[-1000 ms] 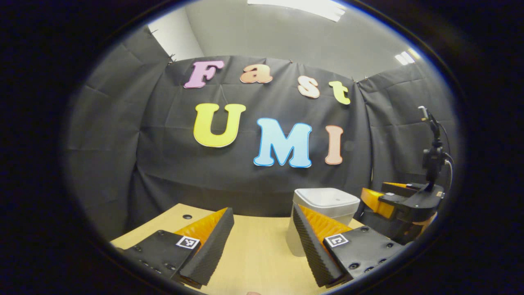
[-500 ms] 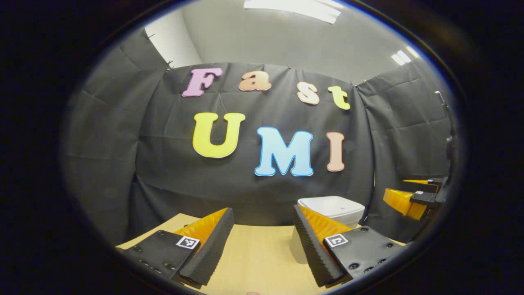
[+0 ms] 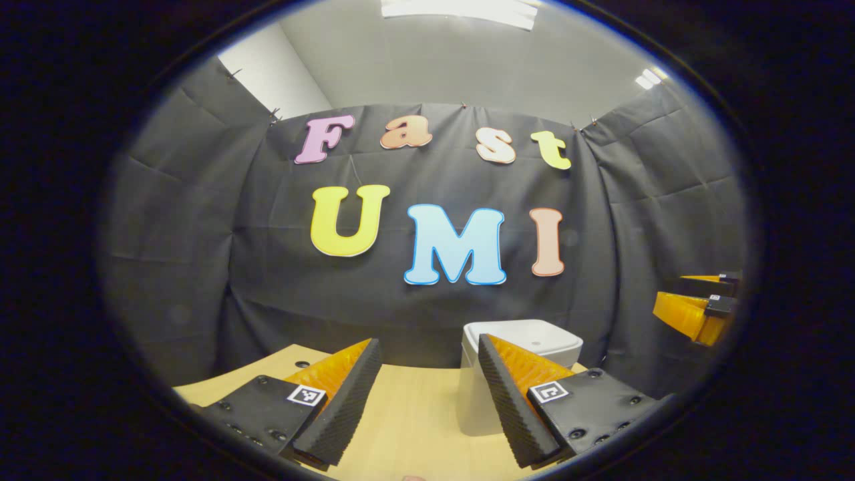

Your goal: Press the lid of the desktop garbage bin to open it, pick up the crumpled paper on the desktop and throw it into the bin, then pick up the pop can on the desktop and drop it into the bin, and finally close the garbage bin lid.

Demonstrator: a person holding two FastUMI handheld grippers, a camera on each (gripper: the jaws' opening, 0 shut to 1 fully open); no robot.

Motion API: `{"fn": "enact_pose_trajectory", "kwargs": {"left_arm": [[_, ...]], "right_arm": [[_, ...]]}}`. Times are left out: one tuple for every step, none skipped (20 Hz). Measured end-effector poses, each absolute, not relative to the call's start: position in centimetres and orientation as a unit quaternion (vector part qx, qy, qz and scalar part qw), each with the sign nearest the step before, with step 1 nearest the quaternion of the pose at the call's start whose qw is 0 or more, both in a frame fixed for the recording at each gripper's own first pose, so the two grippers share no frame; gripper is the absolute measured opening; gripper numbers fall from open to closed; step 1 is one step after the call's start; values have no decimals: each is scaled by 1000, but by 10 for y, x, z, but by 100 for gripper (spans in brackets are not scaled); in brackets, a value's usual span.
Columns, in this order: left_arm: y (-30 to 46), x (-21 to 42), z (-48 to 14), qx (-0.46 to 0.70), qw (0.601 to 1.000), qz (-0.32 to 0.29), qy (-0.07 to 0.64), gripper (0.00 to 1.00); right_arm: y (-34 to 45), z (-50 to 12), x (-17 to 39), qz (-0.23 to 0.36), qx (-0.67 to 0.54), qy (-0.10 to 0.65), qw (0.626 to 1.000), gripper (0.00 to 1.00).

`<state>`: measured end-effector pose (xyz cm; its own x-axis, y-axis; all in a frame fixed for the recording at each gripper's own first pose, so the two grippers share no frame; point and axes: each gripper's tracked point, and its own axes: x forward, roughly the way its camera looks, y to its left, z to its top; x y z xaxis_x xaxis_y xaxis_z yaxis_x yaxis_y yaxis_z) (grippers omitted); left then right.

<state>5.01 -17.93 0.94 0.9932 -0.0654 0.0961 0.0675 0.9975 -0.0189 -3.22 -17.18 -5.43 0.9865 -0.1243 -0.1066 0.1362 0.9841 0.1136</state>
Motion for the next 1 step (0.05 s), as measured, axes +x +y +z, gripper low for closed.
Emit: {"fn": "enact_pose_trajectory", "kwargs": {"left_arm": [[-200,51,3,-18,998,-33,-42,96]], "right_arm": [[-188,-60,-38,-68,61,50,995,96]]}}
